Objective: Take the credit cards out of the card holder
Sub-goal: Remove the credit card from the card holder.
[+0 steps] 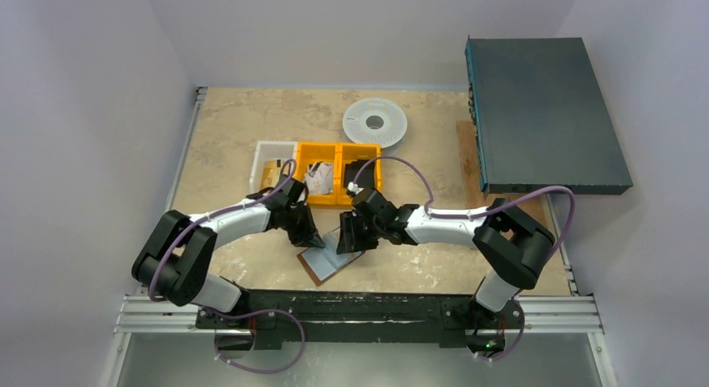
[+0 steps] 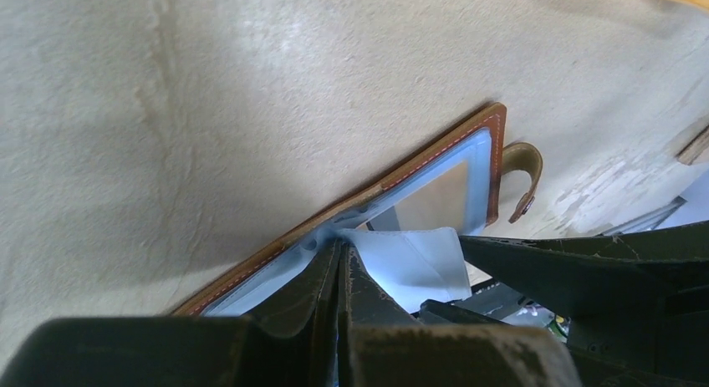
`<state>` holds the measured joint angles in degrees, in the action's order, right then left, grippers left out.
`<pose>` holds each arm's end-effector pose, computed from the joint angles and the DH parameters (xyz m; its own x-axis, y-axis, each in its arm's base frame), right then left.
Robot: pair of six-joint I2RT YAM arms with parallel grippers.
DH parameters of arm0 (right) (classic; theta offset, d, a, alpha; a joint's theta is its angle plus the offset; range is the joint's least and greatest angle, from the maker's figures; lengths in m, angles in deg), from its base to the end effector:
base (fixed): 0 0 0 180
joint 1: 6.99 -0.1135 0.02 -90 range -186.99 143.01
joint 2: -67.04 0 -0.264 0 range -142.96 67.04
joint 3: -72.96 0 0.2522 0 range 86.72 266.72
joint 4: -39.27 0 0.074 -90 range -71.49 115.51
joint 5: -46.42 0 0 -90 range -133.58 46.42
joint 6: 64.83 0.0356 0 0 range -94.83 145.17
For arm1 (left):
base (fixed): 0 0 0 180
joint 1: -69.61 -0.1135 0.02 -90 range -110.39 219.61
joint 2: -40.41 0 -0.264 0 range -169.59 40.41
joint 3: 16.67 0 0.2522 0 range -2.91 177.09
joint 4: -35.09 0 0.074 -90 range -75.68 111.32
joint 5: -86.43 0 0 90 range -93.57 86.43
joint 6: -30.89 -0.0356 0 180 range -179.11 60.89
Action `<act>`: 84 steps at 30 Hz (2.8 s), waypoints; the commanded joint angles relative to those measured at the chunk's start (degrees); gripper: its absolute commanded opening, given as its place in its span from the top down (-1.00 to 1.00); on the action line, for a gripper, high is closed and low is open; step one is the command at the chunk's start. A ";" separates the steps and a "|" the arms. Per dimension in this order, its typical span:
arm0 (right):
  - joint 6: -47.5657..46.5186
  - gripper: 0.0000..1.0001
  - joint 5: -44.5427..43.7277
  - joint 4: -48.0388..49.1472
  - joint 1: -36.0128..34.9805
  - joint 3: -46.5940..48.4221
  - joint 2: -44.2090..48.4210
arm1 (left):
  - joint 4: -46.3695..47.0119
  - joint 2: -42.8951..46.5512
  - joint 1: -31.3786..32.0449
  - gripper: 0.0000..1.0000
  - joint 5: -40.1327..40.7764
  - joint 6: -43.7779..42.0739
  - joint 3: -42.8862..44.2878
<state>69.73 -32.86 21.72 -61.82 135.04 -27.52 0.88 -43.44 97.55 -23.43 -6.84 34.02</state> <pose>0.1811 0.2685 0.1577 -0.9264 -0.1178 -0.3577 -0.3116 0.7732 0.5523 0.2101 -0.1251 0.1388 -0.9389 -0.3441 0.0125 -0.3046 0.8130 -0.4962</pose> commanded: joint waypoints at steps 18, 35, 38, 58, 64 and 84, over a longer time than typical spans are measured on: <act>-1.05 0.13 10.32 3.44 -1.65 4.17 -0.46 | -21.28 17.81 0.27 0.61 12.75 -4.04 8.01; -3.26 0.10 15.22 4.89 -5.03 10.43 -11.61 | -23.90 21.75 -0.87 0.60 12.21 -3.74 7.68; -3.19 0.09 12.03 4.06 -5.03 9.59 -8.16 | -21.88 21.09 -0.88 0.60 9.93 -2.99 6.40; -6.86 0.27 -12.77 -11.44 -3.54 8.50 -2.28 | 0.50 10.97 -0.11 0.58 -3.62 4.63 -4.19; -6.79 0.33 -15.06 -11.85 -3.61 7.47 -2.90 | 2.47 8.92 -0.15 0.57 -4.22 3.93 -5.37; 1.59 0.57 -2.20 -7.22 -4.62 3.39 -3.12 | 0.41 5.63 -0.20 0.59 -4.98 -1.42 -3.09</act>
<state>69.81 -37.73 14.79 -65.71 139.39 -30.32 1.27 -38.09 97.11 -27.53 -6.40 29.15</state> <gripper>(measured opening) 0.220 0.210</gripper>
